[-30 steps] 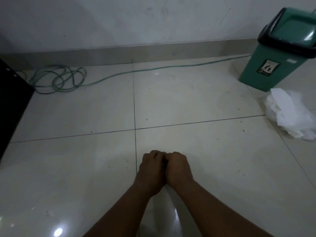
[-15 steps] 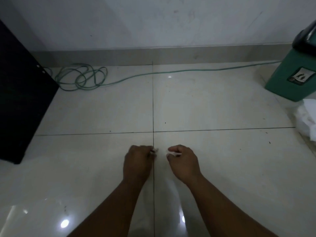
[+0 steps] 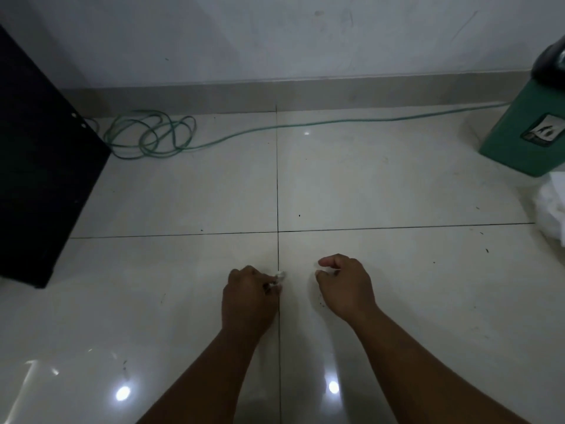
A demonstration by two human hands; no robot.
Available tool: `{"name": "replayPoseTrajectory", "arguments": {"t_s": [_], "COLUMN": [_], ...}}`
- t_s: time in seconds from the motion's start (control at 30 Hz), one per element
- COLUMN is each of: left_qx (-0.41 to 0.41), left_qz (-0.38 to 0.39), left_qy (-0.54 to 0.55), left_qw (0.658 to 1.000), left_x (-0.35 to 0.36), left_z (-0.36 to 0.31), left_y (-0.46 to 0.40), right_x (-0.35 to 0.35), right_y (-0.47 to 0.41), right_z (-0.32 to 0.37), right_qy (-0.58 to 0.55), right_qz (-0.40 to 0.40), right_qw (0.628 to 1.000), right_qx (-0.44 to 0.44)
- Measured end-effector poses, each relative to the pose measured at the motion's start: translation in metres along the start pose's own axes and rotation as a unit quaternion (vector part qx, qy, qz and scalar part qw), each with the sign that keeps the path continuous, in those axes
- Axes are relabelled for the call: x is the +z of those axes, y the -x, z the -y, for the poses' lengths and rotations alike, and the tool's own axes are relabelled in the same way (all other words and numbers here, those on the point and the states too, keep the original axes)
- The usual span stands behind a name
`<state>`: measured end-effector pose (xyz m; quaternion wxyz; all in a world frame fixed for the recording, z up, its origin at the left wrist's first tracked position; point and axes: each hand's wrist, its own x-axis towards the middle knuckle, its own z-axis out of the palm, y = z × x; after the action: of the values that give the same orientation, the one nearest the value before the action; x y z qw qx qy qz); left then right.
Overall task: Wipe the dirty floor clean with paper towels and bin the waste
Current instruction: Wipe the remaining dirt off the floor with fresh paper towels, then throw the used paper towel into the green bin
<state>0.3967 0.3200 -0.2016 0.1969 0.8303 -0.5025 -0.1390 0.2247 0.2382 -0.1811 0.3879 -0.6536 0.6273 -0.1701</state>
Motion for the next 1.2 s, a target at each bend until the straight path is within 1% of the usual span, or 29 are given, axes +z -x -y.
{"name": "replayPoseTrajectory", "arguments": {"t_s": [0.17,0.23,0.4,0.53,0.7,0.9,0.97,1.07,1.2], "left_qx": [0.019,0.01,-0.017,-0.041,-0.055,-0.022,-0.01,0.004,0.031], "left_qz": [0.08,0.097,0.065,0.07,0.059,0.068,0.07,0.073,0.069], "left_qy": [0.003,0.05,0.211,0.286,0.275,0.272,0.275,0.294,0.321], "left_qw": [0.997,0.994,0.975,0.955,0.958,0.96,0.959,0.953,0.944], "left_x": [0.008,0.007,0.002,0.002,0.013,0.042,0.052,0.07,0.087], "left_z": [-0.027,-0.042,-0.1,-0.147,-0.184,-0.236,-0.258,-0.297,-0.353], "left_y": [0.017,0.011,-0.021,-0.062,-0.106,-0.154,-0.167,-0.188,-0.214], "right_x": [-0.011,-0.021,-0.059,-0.101,-0.145,-0.194,-0.207,-0.227,-0.246], "right_y": [0.005,0.002,-0.019,-0.047,-0.087,-0.144,-0.159,-0.186,-0.211], "right_z": [-0.005,-0.006,-0.012,-0.024,-0.048,-0.092,-0.105,-0.124,-0.143], "right_qy": [-0.001,-0.003,-0.007,0.005,0.028,0.101,0.114,0.117,0.184], "right_qz": [-0.002,-0.009,-0.051,-0.093,-0.124,-0.154,-0.158,-0.145,-0.1], "right_qw": [1.0,1.0,0.999,0.995,0.991,0.977,0.975,0.978,0.974], "right_qx": [0.002,0.001,0.005,0.026,0.051,0.105,0.105,0.092,0.085]}}
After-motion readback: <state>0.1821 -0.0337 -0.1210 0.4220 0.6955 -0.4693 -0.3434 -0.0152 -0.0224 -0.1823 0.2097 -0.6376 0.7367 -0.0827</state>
